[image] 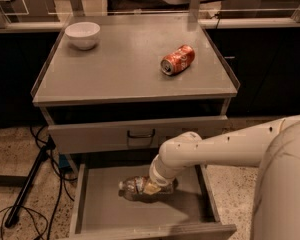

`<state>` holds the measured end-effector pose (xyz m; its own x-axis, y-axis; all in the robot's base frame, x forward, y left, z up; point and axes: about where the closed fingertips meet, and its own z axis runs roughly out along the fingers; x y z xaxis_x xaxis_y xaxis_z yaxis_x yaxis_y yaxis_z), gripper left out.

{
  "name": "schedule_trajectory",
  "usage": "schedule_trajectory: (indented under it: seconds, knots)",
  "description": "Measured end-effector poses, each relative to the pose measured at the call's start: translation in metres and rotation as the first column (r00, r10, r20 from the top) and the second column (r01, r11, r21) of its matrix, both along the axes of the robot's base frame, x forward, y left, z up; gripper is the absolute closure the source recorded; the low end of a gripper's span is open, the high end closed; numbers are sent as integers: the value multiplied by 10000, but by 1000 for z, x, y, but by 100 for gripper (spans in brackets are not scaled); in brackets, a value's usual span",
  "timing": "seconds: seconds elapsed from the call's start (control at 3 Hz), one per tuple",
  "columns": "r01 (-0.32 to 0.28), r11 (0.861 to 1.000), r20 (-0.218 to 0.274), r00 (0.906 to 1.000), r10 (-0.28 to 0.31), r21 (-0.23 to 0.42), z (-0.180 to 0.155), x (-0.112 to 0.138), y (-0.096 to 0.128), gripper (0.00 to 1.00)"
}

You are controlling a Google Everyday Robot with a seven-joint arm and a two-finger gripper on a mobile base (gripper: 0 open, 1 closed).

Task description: Pick water bottle from middle drawer and place on counter

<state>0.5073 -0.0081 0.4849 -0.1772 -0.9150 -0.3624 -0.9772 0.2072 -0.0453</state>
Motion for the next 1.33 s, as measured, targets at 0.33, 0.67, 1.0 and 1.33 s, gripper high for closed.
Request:
schedule_trajectory:
  seconds: [0.33,0.67,1.0,1.33]
  knots:
    - [325,9984,-25,9995,-327,-464,23,-7,-8,100]
    - [602,9948,246,9980,-584,-826,60,-18,-13,100]
    - [753,9920,712,9951,-682,-1016,98,-30,-17,100]
    - [768,9919,918,9935,-676,-1012,109,-29,-17,100]
